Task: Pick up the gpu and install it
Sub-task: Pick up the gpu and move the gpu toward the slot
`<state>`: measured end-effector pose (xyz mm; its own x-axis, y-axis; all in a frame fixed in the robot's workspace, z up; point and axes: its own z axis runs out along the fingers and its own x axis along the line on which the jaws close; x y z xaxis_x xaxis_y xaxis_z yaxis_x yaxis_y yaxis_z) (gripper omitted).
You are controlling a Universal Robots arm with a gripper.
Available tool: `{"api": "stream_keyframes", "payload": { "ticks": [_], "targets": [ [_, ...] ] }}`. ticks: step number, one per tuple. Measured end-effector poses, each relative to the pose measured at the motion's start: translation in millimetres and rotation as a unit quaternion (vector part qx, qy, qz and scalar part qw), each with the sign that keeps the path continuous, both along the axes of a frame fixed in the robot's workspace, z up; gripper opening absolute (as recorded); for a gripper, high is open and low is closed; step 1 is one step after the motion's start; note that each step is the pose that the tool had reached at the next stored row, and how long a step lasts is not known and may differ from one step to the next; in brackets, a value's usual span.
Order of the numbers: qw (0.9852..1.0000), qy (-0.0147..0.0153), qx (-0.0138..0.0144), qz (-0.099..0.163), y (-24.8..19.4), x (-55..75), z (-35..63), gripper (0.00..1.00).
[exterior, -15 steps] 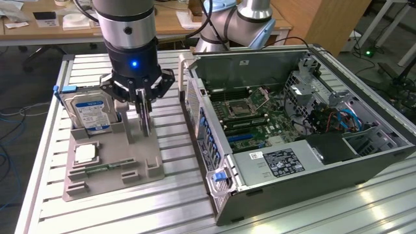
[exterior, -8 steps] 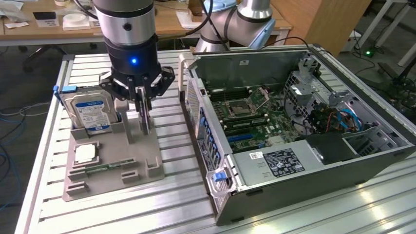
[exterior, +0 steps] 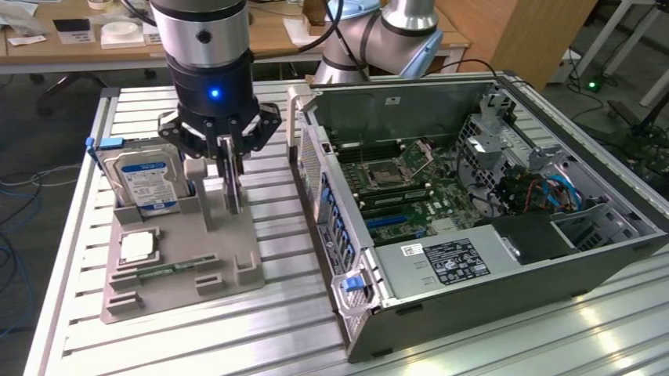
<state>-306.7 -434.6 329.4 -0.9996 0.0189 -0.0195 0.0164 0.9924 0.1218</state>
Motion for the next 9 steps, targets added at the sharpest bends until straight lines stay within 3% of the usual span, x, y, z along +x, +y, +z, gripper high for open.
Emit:
{"api": "stream_keyframes", "payload": {
  "ticks": [9],
  "targets": [
    [1.0000,0.0000,0.0000,0.000,0.0,0.0,5.8,0.28]
  ]
}}
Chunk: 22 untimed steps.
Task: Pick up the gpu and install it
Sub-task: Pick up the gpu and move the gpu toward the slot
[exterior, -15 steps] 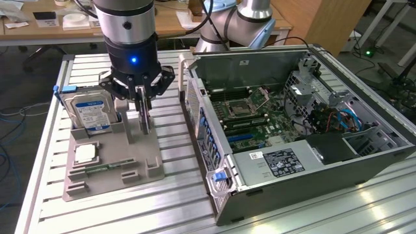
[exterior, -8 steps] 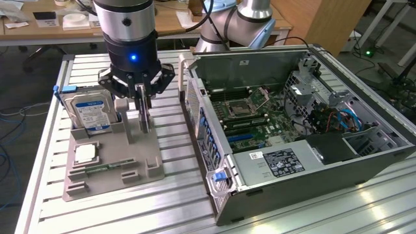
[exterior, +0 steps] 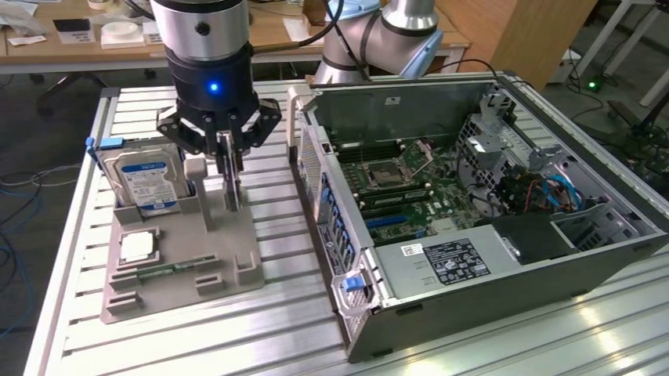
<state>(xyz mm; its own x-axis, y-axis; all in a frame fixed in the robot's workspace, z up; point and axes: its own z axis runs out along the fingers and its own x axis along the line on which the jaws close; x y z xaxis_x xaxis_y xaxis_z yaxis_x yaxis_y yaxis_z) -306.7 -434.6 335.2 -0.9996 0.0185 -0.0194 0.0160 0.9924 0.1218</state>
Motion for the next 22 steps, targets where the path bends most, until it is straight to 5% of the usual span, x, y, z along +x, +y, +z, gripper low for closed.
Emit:
{"api": "stream_keyframes", "payload": {
  "ticks": [22],
  "targets": [
    [1.0000,0.0000,0.0003,0.000,-0.2,0.0,14.6,0.28]
  ]
}}
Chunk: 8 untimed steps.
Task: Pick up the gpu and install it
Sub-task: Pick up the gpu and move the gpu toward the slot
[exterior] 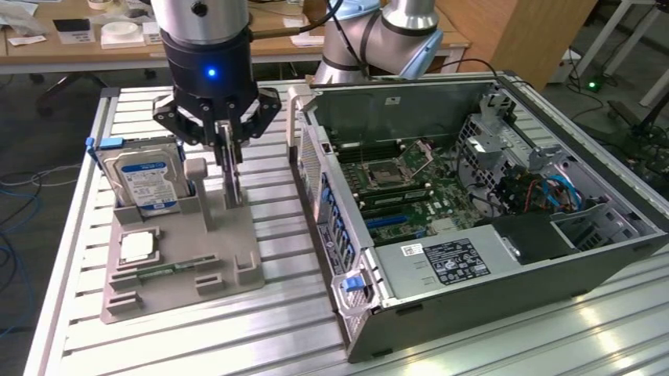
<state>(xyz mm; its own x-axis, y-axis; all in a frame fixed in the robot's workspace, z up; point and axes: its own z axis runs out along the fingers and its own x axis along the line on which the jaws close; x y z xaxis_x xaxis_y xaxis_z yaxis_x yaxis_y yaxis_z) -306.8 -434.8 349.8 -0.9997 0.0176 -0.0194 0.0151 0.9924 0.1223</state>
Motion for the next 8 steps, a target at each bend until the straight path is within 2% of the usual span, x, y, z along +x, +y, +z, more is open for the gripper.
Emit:
{"api": "stream_keyframes", "payload": {
  "ticks": [8],
  "targets": [
    [1.0000,0.0000,0.0000,0.000,0.0,0.0,7.6,0.28]
  ]
}}
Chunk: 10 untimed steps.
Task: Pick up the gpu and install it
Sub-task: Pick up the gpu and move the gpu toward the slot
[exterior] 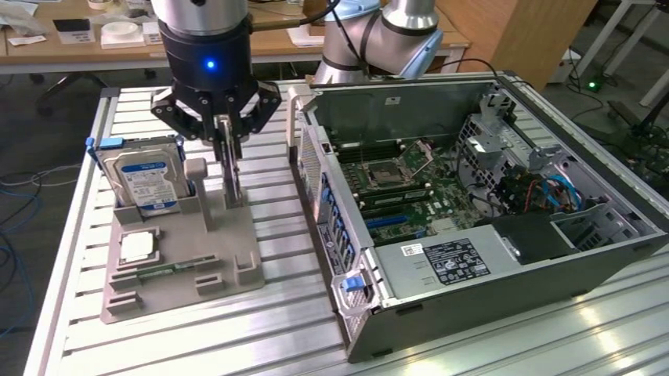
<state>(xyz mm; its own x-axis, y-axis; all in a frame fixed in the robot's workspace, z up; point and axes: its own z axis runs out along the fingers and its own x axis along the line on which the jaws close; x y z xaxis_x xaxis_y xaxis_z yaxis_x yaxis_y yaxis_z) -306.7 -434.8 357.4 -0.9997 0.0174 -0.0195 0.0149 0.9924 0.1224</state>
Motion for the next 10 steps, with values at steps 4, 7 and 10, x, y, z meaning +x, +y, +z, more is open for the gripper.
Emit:
{"api": "stream_keyframes", "payload": {
  "ticks": [4,7,10],
  "targets": [
    [1.0000,0.0000,0.0000,0.000,0.0,0.0,2.1,0.28],
    [1.0000,0.0000,0.0000,0.000,0.0,0.0,3.5,0.28],
    [1.0000,0.0000,0.0000,0.000,0.0,0.0,4.7,0.28]
  ]
}}
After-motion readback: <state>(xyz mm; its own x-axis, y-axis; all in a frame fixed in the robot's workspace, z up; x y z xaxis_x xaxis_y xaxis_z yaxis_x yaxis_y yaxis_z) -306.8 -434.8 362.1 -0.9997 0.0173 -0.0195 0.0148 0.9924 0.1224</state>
